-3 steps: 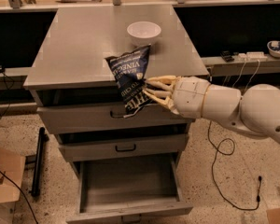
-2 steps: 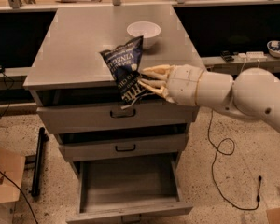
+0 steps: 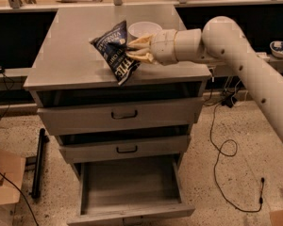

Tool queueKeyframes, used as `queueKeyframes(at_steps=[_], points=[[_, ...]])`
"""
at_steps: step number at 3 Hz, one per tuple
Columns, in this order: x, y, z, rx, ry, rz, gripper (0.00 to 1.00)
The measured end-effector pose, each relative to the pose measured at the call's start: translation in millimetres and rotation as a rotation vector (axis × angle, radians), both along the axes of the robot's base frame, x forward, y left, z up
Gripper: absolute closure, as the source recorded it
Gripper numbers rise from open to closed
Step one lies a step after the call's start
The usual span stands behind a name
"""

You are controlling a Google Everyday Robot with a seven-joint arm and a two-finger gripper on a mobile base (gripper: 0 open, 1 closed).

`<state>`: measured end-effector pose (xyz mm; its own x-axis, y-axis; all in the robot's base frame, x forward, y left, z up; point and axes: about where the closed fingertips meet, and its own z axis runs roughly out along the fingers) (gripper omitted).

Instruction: Pick blue chip bag from bottom drawer and place on counter

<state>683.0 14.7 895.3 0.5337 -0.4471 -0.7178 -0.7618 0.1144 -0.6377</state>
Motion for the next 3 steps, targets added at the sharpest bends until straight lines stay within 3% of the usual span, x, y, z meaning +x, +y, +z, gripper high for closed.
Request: queueKeyframes(at_steps=[1, 2, 3], points=[[53.6, 50.1, -2.0, 0.002, 0.027, 0.078, 0.66], [79.5, 82.1, -2.1, 0.024, 0.043, 0.11, 0.43], [83.6, 86.9, 6.1, 0.035, 0.031, 0.11, 0.19]])
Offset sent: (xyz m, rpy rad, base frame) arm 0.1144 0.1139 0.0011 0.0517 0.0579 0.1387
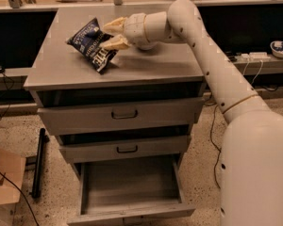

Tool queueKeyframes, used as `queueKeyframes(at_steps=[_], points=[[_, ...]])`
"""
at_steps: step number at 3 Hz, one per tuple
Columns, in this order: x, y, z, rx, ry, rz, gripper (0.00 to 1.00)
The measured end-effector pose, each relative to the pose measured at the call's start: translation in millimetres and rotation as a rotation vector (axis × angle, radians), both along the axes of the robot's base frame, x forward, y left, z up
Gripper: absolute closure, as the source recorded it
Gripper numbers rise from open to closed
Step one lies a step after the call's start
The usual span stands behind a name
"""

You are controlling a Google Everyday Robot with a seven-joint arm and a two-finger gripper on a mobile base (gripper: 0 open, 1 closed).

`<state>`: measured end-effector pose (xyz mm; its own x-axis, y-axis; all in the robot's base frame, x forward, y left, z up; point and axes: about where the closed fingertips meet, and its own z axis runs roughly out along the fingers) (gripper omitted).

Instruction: Pick blue chip bag from bottom drawer and place on counter

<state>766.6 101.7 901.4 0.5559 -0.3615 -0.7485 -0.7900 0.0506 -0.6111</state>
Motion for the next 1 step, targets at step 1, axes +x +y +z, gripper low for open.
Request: queueKeyframes(at_steps=[1], points=[[0.0, 0.0, 0.0, 0.0, 0.0, 0.0, 0.0]])
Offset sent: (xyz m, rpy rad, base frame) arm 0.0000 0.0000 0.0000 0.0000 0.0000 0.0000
